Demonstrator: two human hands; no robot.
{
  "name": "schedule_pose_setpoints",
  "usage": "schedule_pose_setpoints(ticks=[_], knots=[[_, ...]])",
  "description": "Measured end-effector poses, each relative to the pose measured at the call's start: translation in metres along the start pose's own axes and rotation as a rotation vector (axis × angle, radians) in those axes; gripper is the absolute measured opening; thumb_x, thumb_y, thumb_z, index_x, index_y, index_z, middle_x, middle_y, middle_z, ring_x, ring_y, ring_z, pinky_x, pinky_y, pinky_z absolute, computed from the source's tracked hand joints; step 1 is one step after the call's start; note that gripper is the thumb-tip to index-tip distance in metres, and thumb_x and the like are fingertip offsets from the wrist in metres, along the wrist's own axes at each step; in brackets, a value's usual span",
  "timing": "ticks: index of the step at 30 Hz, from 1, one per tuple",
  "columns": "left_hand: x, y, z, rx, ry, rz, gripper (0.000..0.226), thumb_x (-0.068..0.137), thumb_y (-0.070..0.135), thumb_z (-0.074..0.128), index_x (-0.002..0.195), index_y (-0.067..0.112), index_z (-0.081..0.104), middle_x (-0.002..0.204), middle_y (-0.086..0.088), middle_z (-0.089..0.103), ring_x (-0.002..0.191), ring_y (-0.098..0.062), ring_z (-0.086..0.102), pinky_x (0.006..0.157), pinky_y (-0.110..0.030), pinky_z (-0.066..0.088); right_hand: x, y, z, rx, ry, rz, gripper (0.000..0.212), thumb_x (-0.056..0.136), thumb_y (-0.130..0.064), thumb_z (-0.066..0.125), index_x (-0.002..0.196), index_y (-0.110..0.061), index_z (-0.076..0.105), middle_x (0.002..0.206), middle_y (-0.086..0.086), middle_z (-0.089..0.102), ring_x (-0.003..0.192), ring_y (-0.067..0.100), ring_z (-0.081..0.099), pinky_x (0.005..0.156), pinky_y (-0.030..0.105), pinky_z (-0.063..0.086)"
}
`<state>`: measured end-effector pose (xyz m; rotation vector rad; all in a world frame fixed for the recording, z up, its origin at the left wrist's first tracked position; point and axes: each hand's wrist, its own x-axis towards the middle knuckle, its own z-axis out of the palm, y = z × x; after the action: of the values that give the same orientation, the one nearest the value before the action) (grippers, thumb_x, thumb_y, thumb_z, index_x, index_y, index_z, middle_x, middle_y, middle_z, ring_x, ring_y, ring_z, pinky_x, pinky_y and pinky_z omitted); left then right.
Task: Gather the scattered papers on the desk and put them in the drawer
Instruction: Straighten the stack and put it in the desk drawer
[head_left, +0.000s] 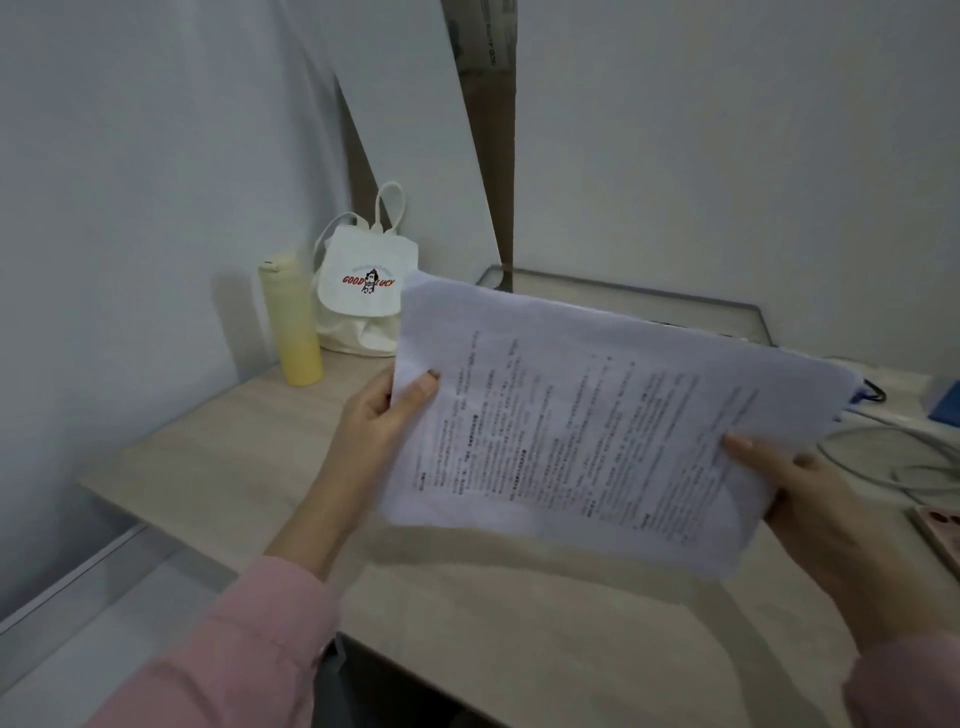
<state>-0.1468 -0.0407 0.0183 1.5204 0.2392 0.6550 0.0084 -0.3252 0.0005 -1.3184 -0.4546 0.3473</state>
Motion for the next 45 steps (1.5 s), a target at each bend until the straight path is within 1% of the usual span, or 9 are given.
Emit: schedule_pose_setpoints(ticks=[3, 8, 13, 17, 25, 28, 33, 38, 45], knots=[[-0.011, -0.037, -0.013, 0.001, -0.023, -0.116, 0.030, 0.075, 0.032, 0.067, 0.103, 0.025, 0.069, 0.101, -0.003, 0.074, 0.092, -0.023, 0.070, 0.079, -0.039, 0.056, -0.006, 0.010, 0.001, -0.116, -0.010, 0.072, 0.024, 0.063, -0.018, 0.069, 0.088, -0.018, 0.071, 0.088, 0.005, 0.076, 0.074, 0.018, 0.073, 0.057, 0.026, 0.059], [-0.016, -0.060, -0.005, 0.023, -0.002, -0.195, 0.034, 0.065, 0.023, 0.058, 0.098, 0.015, 0.065, 0.085, -0.002, 0.073, 0.075, -0.020, 0.069, 0.058, -0.022, 0.056, -0.014, 0.038, 0.004, -0.165, -0.039, 0.174, 0.056, 0.039, -0.037, 0.090, 0.089, -0.021, 0.074, 0.096, 0.009, 0.075, 0.083, 0.024, 0.072, 0.061, 0.031, 0.059], [-0.011, -0.059, -0.004, 0.052, 0.002, -0.122, 0.048, 0.047, 0.040, 0.059, 0.088, 0.015, 0.065, 0.078, 0.002, 0.072, 0.072, -0.012, 0.069, 0.062, -0.024, 0.055, -0.014, 0.030, 0.000, -0.122, -0.021, 0.110, 0.084, 0.021, -0.044, 0.092, 0.096, -0.016, 0.068, 0.090, 0.006, 0.076, 0.080, 0.021, 0.073, 0.058, 0.028, 0.058], [-0.023, -0.071, -0.006, 0.009, -0.086, -0.200, 0.048, 0.048, 0.040, 0.059, 0.090, 0.016, 0.065, 0.073, 0.005, 0.074, 0.067, -0.008, 0.070, 0.054, -0.019, 0.053, -0.020, 0.041, 0.003, -0.109, -0.031, 0.183, 0.033, 0.065, -0.008, 0.072, 0.098, -0.012, 0.067, 0.095, 0.011, 0.075, 0.084, 0.025, 0.072, 0.059, 0.029, 0.058], [-0.014, -0.060, -0.012, -0.016, -0.097, -0.438, 0.016, 0.083, 0.018, 0.058, 0.098, 0.013, 0.063, 0.079, -0.004, 0.075, 0.066, -0.017, 0.071, 0.056, -0.029, 0.056, -0.022, 0.029, 0.005, -0.199, -0.068, 0.274, 0.034, 0.075, -0.023, 0.067, 0.107, -0.013, 0.062, 0.088, 0.013, 0.075, 0.076, 0.032, 0.073, 0.057, 0.036, 0.059], [-0.017, -0.057, -0.019, -0.353, -0.147, -0.672, 0.039, 0.091, 0.040, 0.047, 0.099, 0.009, 0.069, 0.085, -0.011, 0.075, 0.073, -0.025, 0.072, 0.067, -0.036, 0.057, -0.025, 0.032, 0.005, -0.059, -0.040, 0.341, 0.036, 0.074, -0.020, 0.070, 0.108, -0.011, 0.063, 0.088, 0.018, 0.073, 0.072, 0.037, 0.071, 0.058, 0.041, 0.058], [-0.027, -0.066, -0.022, -0.889, 0.072, -0.598, 0.073, 0.078, 0.067, 0.046, 0.104, 0.003, 0.069, 0.110, -0.017, 0.071, 0.096, -0.030, 0.070, 0.072, -0.045, 0.059, -0.032, 0.053, 0.017, 0.211, 0.103, 0.378, 0.020, 0.088, -0.018, 0.054, 0.106, -0.015, 0.063, 0.087, 0.013, 0.074, 0.069, 0.029, 0.072, 0.053, 0.039, 0.058], [-0.037, -0.068, 0.025, -0.404, 0.082, -0.503, 0.042, 0.092, 0.038, 0.048, 0.126, 0.014, 0.056, 0.117, -0.006, 0.068, 0.101, -0.019, 0.067, 0.067, -0.027, 0.058, -0.041, 0.082, 0.058, 0.380, 0.125, 0.269, 0.037, 0.092, -0.018, 0.048, 0.128, -0.015, 0.054, 0.126, 0.013, 0.062, 0.113, 0.031, 0.061, 0.087, 0.049, 0.053], [-0.047, -0.074, 0.017, -0.221, 0.370, -0.315, 0.032, 0.092, 0.020, 0.055, 0.124, 0.024, 0.056, 0.118, 0.002, 0.067, 0.107, -0.016, 0.063, 0.096, -0.037, 0.048, -0.064, 0.099, 0.077, 0.542, -0.172, 0.369, 0.056, 0.079, -0.003, 0.061, 0.133, -0.012, 0.049, 0.131, 0.017, 0.058, 0.117, 0.036, 0.057, 0.087, 0.050, 0.053]])
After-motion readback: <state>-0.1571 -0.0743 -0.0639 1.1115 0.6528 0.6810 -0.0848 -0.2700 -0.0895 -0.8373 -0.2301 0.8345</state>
